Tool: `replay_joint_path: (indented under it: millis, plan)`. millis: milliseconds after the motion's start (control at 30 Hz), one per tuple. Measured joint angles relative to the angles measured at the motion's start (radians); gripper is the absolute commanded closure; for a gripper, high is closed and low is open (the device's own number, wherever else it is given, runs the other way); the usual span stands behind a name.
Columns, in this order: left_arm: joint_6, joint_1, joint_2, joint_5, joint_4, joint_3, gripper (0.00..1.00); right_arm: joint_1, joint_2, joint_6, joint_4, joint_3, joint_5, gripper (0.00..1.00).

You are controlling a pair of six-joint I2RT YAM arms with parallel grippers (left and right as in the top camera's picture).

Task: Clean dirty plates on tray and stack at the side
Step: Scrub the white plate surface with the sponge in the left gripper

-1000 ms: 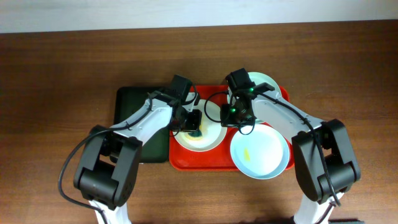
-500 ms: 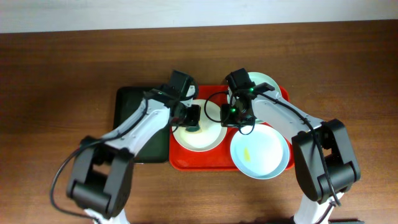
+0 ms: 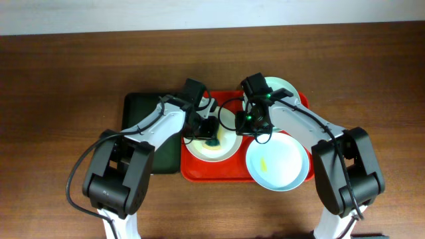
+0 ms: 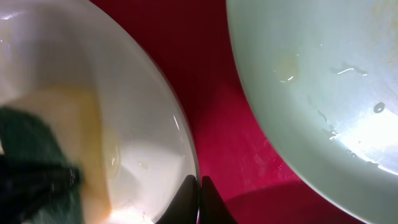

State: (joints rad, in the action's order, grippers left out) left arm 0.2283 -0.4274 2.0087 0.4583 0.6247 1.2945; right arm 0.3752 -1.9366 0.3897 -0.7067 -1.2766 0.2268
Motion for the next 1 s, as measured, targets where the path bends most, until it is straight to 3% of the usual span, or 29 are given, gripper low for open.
replay_joint_path:
  millis: [167,467,667,833,1000]
  plan:
    - [-0.016,0.019,-0.026,0.081,0.01,0.013,1.0,0.0,0.0,0.0,0.0,0.0,0.0,0.96]
    - [-0.017,-0.041,-0.084,-0.166,0.023,-0.01,1.0,0.0,0.0,0.0,0.0,0.0,0.0,0.96]
    - [0.021,-0.097,-0.043,-0.231,-0.035,-0.036,1.0,0.0,0.0,0.001,0.0,0.0,0.0,0.96]
    - [0.03,-0.097,-0.028,-0.201,-0.043,-0.034,1.0,-0.002,0.0,0.0,-0.001,0.0,-0.005,0.96]
    - [0.03,-0.096,-0.028,-0.07,-0.034,-0.029,1.0,-0.002,0.0,0.0,-0.002,0.0,-0.005,0.96]
